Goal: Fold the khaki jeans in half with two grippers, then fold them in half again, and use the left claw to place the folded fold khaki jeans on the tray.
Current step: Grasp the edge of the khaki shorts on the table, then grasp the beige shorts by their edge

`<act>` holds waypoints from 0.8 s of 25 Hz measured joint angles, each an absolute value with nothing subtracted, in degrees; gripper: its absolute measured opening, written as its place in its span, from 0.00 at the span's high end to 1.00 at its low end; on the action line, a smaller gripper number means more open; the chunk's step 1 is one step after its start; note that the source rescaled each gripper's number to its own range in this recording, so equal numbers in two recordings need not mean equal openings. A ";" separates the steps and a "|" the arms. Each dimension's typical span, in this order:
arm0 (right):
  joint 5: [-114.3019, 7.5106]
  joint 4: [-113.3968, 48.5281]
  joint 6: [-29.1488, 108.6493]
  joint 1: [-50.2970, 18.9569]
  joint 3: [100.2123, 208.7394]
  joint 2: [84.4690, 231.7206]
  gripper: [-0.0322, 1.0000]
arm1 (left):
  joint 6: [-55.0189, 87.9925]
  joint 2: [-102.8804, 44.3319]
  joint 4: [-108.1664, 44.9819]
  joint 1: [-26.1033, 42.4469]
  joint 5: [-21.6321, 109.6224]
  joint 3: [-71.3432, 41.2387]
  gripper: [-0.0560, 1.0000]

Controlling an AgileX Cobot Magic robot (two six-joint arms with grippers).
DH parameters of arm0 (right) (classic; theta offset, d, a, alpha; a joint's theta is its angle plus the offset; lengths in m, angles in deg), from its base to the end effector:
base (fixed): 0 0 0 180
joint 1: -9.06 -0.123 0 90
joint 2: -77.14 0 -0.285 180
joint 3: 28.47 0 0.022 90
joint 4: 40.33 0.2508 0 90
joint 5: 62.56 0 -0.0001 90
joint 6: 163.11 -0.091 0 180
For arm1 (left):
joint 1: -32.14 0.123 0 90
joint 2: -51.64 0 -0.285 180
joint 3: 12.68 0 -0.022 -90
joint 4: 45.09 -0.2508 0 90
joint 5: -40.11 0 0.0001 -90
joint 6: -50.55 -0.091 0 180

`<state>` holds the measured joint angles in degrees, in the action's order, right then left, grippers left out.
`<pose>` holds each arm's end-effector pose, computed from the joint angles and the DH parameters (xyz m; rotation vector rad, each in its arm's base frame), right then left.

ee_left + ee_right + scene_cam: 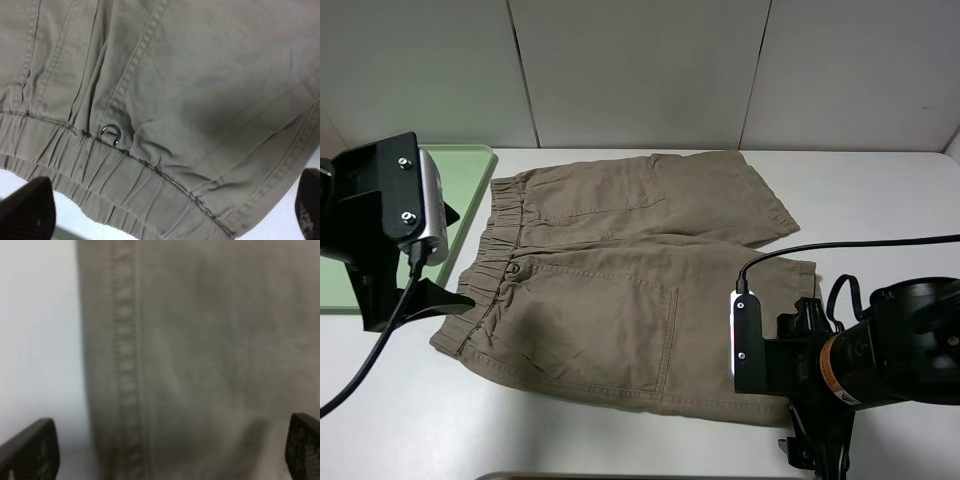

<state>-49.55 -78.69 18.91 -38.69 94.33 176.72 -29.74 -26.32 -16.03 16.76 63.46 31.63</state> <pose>0.1349 0.1296 0.0944 -1.9878 2.1133 -0.1799 0.2056 -0.0748 0.2151 1.4588 1.9943 0.0417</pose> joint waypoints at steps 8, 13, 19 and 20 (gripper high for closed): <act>-48.15 -89.48 9.00 -38.69 94.33 177.27 0.32 | -33.05 -30.44 -15.99 16.76 63.25 31.63 0.05; -46.60 -90.03 9.00 -38.69 94.16 177.85 0.81 | -33.70 -33.96 -15.99 16.76 61.18 31.63 0.05; -46.65 -90.42 9.00 -38.69 94.16 177.85 0.87 | -34.57 -38.63 -15.82 16.76 59.01 31.63 0.05; -46.65 -90.53 9.00 -38.69 94.16 177.85 0.87 | -34.74 -39.14 -15.82 16.76 59.01 31.63 0.05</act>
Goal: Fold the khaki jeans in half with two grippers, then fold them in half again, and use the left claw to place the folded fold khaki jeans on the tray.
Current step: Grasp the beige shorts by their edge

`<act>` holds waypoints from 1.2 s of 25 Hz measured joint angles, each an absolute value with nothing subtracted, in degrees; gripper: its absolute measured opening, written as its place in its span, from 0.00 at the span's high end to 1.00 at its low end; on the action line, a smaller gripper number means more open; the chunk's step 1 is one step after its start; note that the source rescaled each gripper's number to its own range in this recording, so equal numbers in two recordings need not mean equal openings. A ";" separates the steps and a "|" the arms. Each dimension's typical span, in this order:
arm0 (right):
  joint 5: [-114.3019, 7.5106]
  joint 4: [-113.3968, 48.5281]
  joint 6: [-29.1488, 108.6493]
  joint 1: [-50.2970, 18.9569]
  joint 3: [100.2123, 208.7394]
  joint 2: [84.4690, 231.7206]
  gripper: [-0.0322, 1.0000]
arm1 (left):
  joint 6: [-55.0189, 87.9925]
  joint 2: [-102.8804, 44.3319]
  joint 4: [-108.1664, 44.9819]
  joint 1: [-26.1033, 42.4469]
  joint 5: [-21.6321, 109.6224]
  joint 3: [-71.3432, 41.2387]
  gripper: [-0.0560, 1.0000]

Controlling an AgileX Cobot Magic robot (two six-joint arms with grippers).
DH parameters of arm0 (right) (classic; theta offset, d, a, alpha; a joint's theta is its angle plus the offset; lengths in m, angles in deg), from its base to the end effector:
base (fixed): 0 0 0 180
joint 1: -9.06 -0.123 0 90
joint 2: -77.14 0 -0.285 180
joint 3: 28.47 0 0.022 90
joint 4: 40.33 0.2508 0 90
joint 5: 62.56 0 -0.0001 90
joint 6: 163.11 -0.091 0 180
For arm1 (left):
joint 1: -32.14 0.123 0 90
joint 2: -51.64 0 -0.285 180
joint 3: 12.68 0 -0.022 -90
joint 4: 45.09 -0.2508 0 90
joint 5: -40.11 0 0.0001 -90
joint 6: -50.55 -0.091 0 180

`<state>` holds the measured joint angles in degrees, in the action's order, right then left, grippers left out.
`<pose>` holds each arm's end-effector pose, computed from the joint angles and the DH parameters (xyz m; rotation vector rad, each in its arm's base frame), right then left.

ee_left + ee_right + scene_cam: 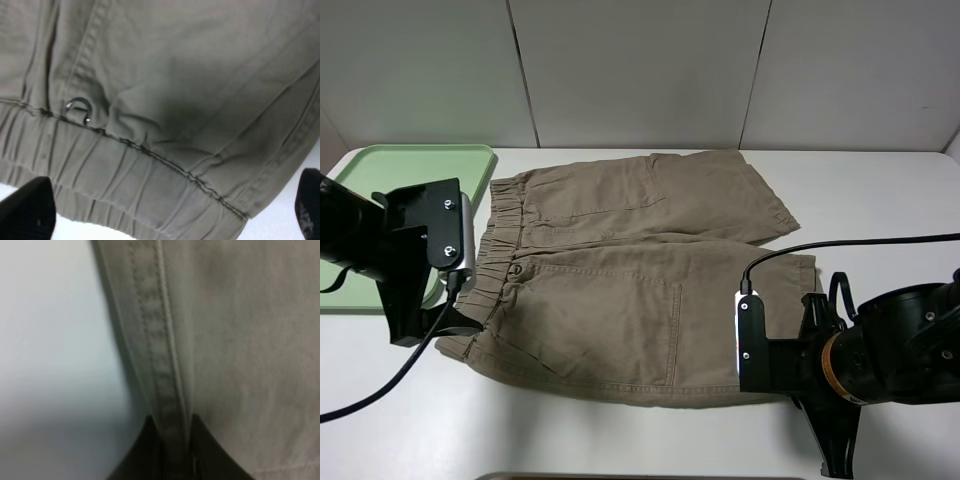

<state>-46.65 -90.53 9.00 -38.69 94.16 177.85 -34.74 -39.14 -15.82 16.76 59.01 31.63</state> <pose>0.1385 0.1238 0.0914 -2.0192 2.1013 -0.2930 0.2266 -0.0773 0.1667 1.5990 2.0826 0.0416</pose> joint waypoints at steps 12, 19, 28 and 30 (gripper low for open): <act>-45.76 -91.04 8.84 -38.69 94.33 177.86 0.88 | -45.44 -45.16 -16.45 15.26 63.05 32.33 0.09; -45.76 -91.08 6.27 -38.69 94.37 177.86 0.88 | -44.48 -48.34 -20.71 14.97 54.30 33.16 0.11; -45.75 -91.08 5.45 -38.69 94.45 177.86 0.88 | -43.95 -53.17 -21.14 14.97 49.00 33.52 0.13; -45.68 -91.08 5.38 -38.69 94.44 177.86 0.88 | -43.95 -53.97 -21.14 14.97 48.41 33.52 0.13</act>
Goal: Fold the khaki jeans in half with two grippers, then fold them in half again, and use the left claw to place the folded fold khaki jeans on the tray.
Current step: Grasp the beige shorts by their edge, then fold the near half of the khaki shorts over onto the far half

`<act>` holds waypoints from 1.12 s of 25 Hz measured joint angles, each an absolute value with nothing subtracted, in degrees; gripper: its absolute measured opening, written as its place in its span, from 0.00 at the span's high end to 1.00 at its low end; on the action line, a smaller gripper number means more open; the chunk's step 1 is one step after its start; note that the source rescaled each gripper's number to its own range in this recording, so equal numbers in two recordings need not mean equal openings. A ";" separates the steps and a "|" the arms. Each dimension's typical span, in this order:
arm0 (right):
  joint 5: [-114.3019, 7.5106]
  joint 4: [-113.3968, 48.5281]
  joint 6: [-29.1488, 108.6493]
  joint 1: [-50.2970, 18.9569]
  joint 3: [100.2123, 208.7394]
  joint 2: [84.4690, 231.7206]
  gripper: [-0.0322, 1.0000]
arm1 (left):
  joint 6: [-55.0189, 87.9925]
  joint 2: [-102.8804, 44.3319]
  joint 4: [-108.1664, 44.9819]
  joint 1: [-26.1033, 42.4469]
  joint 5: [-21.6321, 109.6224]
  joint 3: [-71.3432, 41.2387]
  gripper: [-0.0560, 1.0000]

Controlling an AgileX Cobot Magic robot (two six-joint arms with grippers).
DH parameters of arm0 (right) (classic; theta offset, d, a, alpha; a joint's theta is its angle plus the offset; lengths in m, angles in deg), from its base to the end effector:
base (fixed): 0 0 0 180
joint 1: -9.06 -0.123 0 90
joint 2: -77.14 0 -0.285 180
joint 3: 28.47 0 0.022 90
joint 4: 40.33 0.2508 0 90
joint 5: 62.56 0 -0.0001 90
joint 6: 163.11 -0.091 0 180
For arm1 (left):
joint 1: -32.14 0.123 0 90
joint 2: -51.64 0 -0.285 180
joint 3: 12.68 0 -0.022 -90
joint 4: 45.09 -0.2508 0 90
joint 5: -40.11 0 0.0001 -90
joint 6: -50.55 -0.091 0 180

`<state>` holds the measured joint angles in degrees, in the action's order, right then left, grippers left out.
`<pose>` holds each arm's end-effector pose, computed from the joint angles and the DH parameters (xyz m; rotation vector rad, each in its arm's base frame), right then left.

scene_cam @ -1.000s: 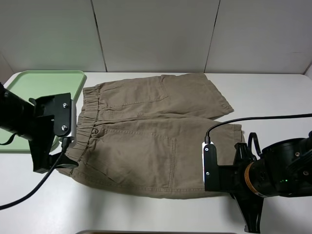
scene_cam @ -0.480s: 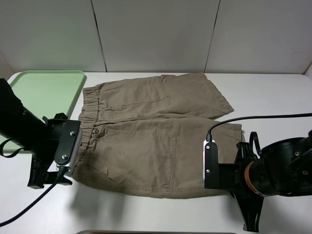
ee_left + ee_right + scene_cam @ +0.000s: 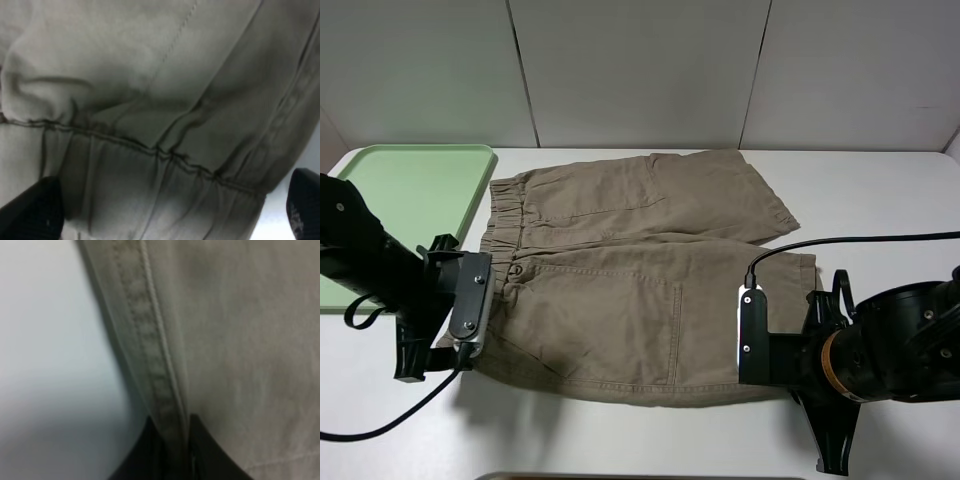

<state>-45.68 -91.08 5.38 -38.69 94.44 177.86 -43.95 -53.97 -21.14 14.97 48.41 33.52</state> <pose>0.1399 0.1235 0.0922 -1.9562 2.1553 -0.3058 0.2339 -0.0779 0.1018 1.9481 1.9980 0.1556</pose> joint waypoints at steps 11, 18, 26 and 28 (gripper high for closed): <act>-45.64 -91.08 5.33 -38.69 94.51 177.86 0.88 | -44.59 -55.92 -21.14 14.97 48.45 33.45 0.32; -45.69 -91.08 5.33 -38.69 94.51 177.86 0.88 | -44.65 -56.03 -21.09 14.97 47.90 33.45 0.90; -45.03 -92.83 5.33 -38.69 94.53 177.91 0.88 | -44.76 -55.75 -19.47 14.97 48.12 33.45 0.95; -40.20 -93.99 4.76 -38.69 96.83 177.97 0.88 | -44.78 -54.95 -18.29 14.61 48.12 33.45 0.95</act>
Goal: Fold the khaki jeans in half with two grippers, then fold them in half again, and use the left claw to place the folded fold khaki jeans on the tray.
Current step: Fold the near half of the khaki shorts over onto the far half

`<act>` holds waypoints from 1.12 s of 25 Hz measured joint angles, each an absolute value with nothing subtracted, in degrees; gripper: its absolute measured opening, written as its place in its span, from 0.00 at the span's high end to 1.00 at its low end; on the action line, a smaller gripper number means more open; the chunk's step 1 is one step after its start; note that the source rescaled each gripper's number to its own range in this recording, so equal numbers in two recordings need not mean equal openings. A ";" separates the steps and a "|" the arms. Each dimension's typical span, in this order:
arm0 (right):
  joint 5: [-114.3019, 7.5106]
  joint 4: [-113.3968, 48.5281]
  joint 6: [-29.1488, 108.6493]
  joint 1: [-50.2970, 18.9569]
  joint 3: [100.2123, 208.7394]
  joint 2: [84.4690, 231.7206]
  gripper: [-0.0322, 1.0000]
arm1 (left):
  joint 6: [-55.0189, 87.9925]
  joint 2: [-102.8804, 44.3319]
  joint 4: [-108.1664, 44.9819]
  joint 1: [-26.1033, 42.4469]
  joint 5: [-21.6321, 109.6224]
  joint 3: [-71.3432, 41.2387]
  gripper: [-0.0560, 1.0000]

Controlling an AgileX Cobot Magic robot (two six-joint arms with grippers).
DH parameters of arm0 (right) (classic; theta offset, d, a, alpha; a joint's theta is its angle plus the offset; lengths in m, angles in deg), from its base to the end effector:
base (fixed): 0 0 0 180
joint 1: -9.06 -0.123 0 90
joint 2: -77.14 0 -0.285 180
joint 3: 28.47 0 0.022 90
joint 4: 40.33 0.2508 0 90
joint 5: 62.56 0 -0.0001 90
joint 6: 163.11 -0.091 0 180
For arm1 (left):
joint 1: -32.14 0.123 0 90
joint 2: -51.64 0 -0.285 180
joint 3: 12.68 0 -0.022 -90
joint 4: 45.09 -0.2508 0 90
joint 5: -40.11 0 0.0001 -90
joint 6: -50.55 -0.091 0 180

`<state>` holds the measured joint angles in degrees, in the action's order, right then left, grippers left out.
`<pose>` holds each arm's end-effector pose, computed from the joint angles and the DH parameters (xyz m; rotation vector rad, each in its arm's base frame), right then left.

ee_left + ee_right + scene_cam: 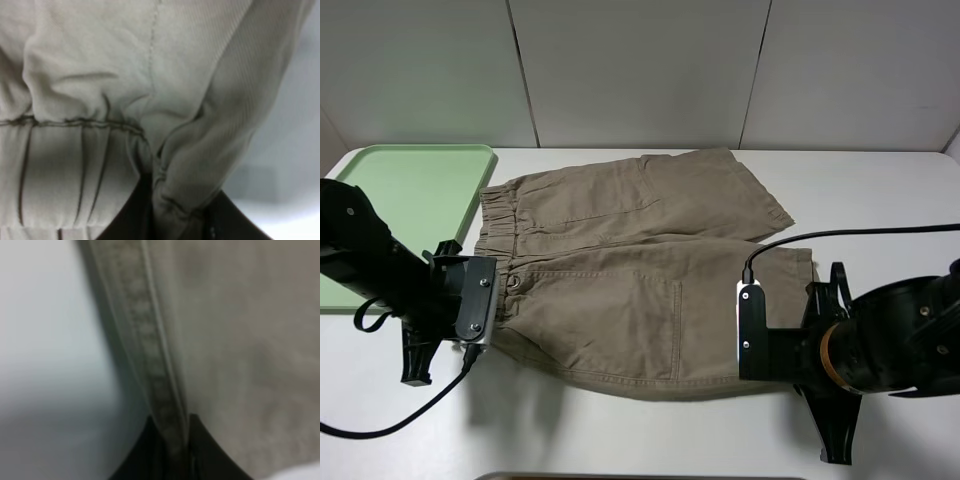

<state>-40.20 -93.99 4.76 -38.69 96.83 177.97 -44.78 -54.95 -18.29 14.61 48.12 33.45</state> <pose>0.1509 0.1245 0.0987 -1.9680 2.1319 -0.4343 0.2338 -0.0799 0.0980 1.9226 2.0287 0.1351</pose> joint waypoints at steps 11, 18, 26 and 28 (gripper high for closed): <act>-22.12 -94.45 -6.34 -38.69 113.56 178.08 0.97 | -44.78 -43.56 -7.63 13.86 43.16 33.60 0.95; -20.99 -104.10 -13.29 -38.69 120.45 178.09 0.97 | -33.81 -38.23 -6.91 13.86 37.04 33.60 0.95; -26.34 -115.81 -25.96 -32.88 124.99 178.14 0.97 | -18.62 -37.78 -6.91 13.86 28.70 33.60 0.95; -30.94 -117.22 -28.79 -29.80 125.05 178.14 0.97 | -15.40 -37.78 -6.91 13.86 25.69 33.60 0.95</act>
